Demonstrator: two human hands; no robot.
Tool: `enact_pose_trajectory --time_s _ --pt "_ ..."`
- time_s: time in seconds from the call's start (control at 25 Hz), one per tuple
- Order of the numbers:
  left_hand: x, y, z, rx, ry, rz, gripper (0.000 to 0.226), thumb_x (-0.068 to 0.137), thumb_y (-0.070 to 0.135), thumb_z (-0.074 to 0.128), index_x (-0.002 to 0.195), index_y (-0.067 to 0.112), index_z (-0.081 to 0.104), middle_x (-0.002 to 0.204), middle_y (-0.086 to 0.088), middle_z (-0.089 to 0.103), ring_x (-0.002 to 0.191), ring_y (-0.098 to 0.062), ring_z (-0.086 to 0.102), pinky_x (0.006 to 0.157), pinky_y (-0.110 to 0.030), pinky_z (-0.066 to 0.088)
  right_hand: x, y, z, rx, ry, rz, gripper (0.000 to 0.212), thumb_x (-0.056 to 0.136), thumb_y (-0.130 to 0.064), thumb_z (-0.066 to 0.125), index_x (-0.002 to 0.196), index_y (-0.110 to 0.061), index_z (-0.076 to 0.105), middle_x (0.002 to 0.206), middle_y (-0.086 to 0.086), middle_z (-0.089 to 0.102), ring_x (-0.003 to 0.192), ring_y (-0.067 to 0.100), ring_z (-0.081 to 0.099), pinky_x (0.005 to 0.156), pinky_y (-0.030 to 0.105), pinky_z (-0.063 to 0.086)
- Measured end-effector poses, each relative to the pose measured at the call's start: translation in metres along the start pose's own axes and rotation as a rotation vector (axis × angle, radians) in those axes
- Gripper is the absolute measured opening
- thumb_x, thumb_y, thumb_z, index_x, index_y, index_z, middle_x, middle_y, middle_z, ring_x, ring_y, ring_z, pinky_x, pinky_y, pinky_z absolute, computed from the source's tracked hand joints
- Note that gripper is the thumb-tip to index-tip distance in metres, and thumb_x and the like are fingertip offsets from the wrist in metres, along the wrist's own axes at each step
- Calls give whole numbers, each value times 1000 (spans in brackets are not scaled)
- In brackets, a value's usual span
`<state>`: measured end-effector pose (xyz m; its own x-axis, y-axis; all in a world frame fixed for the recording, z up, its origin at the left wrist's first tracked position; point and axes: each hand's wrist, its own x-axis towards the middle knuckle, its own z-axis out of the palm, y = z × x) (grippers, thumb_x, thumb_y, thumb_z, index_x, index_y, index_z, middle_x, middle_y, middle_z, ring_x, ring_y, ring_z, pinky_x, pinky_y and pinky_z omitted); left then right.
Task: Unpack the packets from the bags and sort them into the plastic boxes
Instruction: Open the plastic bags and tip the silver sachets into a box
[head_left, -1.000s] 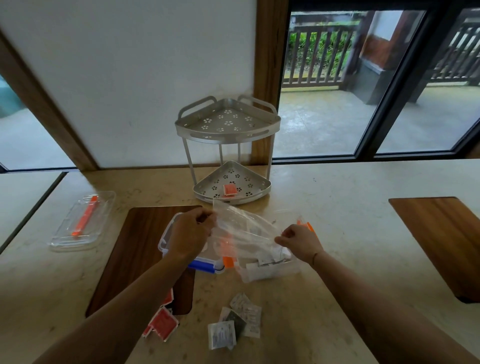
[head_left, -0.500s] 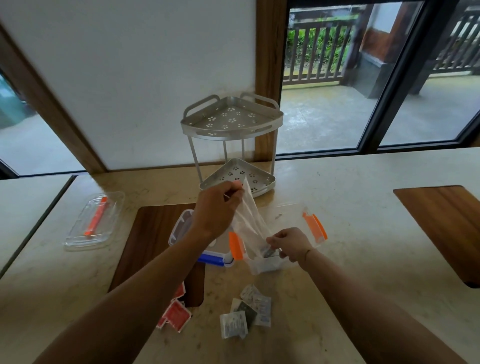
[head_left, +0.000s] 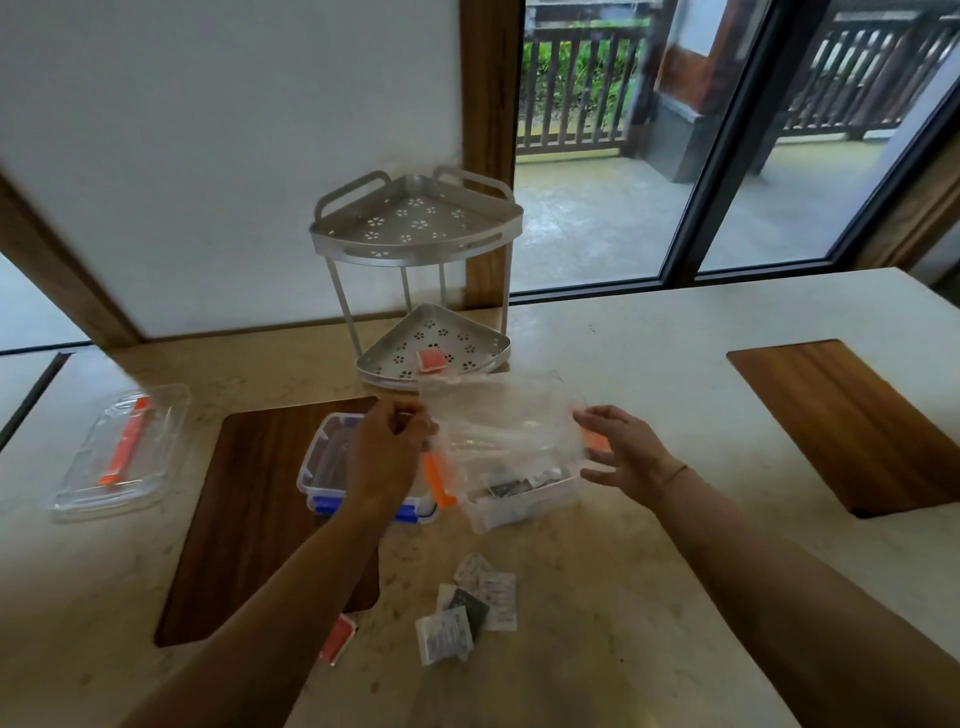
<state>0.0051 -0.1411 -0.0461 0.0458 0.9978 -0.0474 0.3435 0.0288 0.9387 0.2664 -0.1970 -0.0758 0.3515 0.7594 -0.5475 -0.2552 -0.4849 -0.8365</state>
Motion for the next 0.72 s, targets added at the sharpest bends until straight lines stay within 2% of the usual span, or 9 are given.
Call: enact_pose_trajectory --time_s 0.12,0.32,0.4,0.48,0.6,0.72 --pt "-22 -14 23 -98 -141 -152 8 94 13 57 101 11 60 93 -5 72 81 -17 69 67 -27 53 -10 -6 -29 182 13 -17 14 85 -12 69 94 -14 59 105 9 62 98 37 62 90 55 52" --pt "-63 -26 69 -194 -361 -348 15 90 10 64 103 2 59 99 -12 72 84 -23 69 68 -31 54 -21 -6 -81 332 92 -51 22 81 3 68 95 -11 59 93 13 63 85 25 60 75 38 54" --pt "-68 -25 82 -134 -487 -433 19 87 8 68 104 2 61 104 -17 70 85 -23 67 68 -32 54 -25 -9 -102 301 90 -81 25 80 6 68 95 -11 59 90 11 64 79 22 60 71 35 52" --pt "-67 -19 94 -103 -557 -459 25 85 3 66 109 6 61 110 -17 66 91 -25 65 70 -34 55 -32 -14 -125 212 78 -129 27 78 7 68 99 -9 61 90 10 65 79 22 61 74 35 52" --pt "-55 2 124 4 -456 -280 33 83 -2 57 112 14 59 113 -10 63 95 -25 62 75 -41 54 -39 -26 -161 -19 71 -197 27 78 3 73 101 -7 64 96 11 68 87 23 65 75 34 53" --pt "-48 38 174 106 -441 9 34 84 4 59 115 17 62 119 -7 62 100 -21 60 81 -35 52 -42 -35 -194 -300 32 -262 21 79 -2 74 97 -10 66 96 11 71 88 23 67 70 30 53"
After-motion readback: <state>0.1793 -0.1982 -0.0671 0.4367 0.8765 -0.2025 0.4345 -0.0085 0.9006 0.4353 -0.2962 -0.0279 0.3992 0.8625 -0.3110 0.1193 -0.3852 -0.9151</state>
